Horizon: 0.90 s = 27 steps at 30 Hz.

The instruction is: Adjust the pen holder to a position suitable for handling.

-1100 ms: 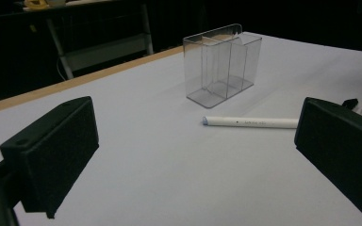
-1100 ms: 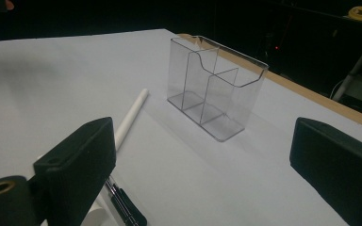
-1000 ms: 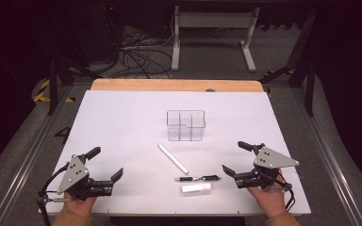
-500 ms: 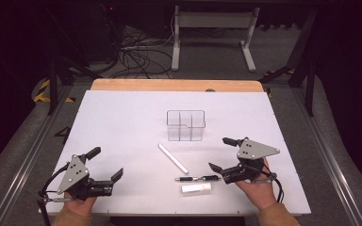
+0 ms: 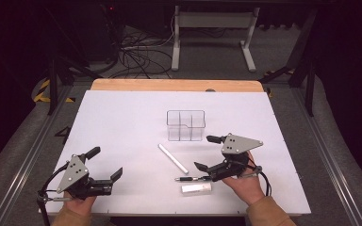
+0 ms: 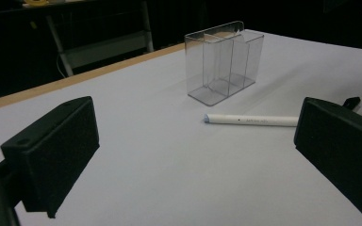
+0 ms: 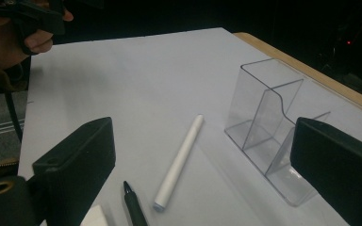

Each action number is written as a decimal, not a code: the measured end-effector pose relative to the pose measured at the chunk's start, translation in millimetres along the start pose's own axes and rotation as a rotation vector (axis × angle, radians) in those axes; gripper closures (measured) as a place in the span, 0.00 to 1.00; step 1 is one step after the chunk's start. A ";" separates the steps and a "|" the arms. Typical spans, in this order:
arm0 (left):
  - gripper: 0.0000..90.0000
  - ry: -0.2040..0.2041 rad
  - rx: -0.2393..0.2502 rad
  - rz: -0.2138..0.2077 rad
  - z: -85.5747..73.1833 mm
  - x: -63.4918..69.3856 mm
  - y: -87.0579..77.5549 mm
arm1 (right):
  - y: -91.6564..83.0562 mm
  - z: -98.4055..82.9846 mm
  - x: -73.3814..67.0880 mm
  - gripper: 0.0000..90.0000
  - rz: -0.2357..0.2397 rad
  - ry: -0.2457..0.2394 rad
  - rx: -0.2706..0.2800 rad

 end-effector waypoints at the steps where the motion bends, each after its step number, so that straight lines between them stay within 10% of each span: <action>1: 0.01 0.000 0.003 -0.001 0.1 -0.1 0.2 | 0.0 0.0 0.0 0.09 0.000 0.000 0.000; 14: 0.02 0.002 -0.003 -0.005 0.6 -1.6 2.1 | 8.8 8.7 -7.4 0.09 0.010 -0.078 -0.088; 27: 0.02 -0.011 -0.002 -0.005 -0.2 -4.7 0.8 | 24.9 14.8 -16.0 0.23 0.093 -0.188 -0.298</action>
Point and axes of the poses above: each handheld gripper's, and its own axes: y roughly forward along the jaws, z roughly out of its top, x roughly to its right, the point moved 1 cm from there along y, roughly forward along the jaws, and after that the axes turned 7 degrees about -z, right-handed, at the moved point
